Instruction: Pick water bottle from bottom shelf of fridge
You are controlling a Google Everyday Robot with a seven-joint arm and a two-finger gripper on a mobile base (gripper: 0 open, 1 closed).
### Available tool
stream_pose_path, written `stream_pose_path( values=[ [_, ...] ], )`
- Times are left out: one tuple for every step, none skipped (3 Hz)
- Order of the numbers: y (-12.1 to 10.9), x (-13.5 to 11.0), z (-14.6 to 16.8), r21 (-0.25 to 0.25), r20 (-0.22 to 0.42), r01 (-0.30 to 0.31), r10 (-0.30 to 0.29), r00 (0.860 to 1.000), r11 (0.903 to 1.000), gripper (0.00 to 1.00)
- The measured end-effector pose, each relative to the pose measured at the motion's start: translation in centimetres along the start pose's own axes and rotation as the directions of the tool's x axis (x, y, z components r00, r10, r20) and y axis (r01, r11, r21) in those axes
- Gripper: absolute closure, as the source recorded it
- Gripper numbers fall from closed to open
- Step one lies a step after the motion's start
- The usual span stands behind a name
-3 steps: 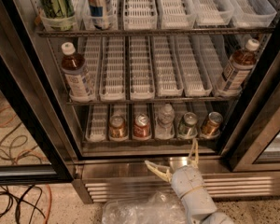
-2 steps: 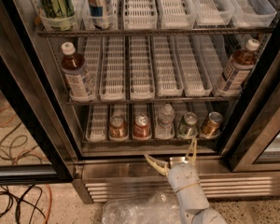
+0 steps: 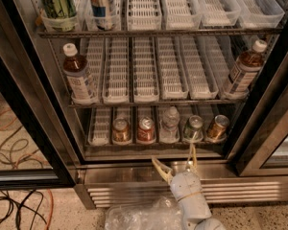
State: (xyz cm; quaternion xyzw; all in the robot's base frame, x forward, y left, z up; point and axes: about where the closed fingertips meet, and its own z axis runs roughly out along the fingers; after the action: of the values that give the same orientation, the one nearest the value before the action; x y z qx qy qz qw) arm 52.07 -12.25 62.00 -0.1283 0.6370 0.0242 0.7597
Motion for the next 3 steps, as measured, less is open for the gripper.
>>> stream_pose_path(
  values=[
    [0.0, 0.0, 0.0, 0.0, 0.0, 0.0, 0.0, 1.0, 1.0, 0.41],
    [0.01, 0.01, 0.01, 0.0, 0.0, 0.0, 0.0, 1.0, 1.0, 0.57],
    [0.22, 0.18, 0.64, -0.008, -0.001, 0.0, 0.0, 1.0, 1.0, 0.5]
  ],
)
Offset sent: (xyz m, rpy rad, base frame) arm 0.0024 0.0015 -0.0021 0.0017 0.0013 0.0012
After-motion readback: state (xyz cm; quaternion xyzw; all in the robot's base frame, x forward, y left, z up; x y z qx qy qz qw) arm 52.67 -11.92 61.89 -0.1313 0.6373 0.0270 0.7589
